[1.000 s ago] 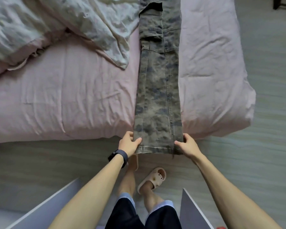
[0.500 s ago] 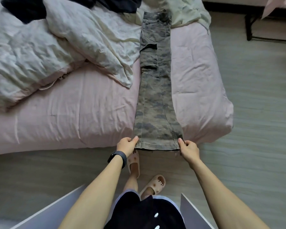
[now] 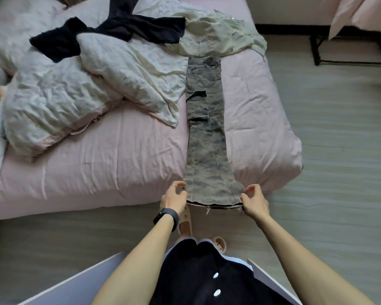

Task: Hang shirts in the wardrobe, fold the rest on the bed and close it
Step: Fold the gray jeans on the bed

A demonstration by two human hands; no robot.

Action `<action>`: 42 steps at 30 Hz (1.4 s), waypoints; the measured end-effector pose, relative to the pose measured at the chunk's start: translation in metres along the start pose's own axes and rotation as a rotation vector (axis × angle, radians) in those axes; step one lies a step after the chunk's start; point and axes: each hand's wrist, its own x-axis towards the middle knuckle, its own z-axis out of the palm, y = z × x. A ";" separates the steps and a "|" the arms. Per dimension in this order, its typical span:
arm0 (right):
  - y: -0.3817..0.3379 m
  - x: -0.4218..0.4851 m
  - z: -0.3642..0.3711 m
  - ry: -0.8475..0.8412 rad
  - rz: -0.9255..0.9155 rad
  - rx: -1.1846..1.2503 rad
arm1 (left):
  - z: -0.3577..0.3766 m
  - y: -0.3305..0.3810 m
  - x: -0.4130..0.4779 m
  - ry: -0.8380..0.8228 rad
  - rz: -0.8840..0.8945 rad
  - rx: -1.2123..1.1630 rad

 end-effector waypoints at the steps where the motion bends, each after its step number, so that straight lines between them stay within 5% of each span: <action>1: -0.011 0.003 -0.005 0.024 -0.059 0.015 | -0.005 0.011 0.004 -0.013 0.019 -0.032; 6: -0.083 0.028 -0.043 0.009 -0.136 0.244 | -0.034 0.075 0.030 -0.144 -0.018 -0.319; 9: -0.118 0.040 -0.067 -0.094 -0.180 0.332 | -0.050 0.108 0.040 -0.191 0.092 -0.287; 16: -0.159 0.054 -0.093 -0.048 -0.311 0.234 | -0.075 0.151 0.066 -0.160 0.317 -0.138; 24: -0.207 0.119 -0.099 0.157 -0.485 0.078 | -0.096 0.193 0.128 0.132 0.445 0.111; 35: -0.333 0.280 -0.063 0.206 -0.333 0.096 | -0.107 0.293 0.313 0.091 0.328 0.089; 42: -0.348 0.346 -0.033 0.230 -0.228 0.109 | -0.091 0.303 0.389 0.159 0.261 0.182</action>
